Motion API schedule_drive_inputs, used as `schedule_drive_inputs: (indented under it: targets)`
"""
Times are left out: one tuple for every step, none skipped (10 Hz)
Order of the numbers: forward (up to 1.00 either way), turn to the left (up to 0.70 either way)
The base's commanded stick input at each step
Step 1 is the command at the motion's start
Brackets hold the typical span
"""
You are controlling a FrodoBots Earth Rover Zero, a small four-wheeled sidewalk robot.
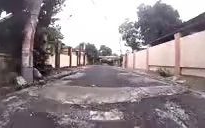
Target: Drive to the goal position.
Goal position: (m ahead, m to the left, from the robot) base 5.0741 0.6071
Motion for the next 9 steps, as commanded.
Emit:
schedule_drive_inputs:
  targets:
    - [1.0,0.0]
    - [1.0,0.0]
    - [1.0,0.0]
    - [1.0,0.0]
    - [1.0,0.0]
    - [1.0,0.0]
    - [1.0,0.0]
    - [1.0,0.0]
    - [1.0,0.0]
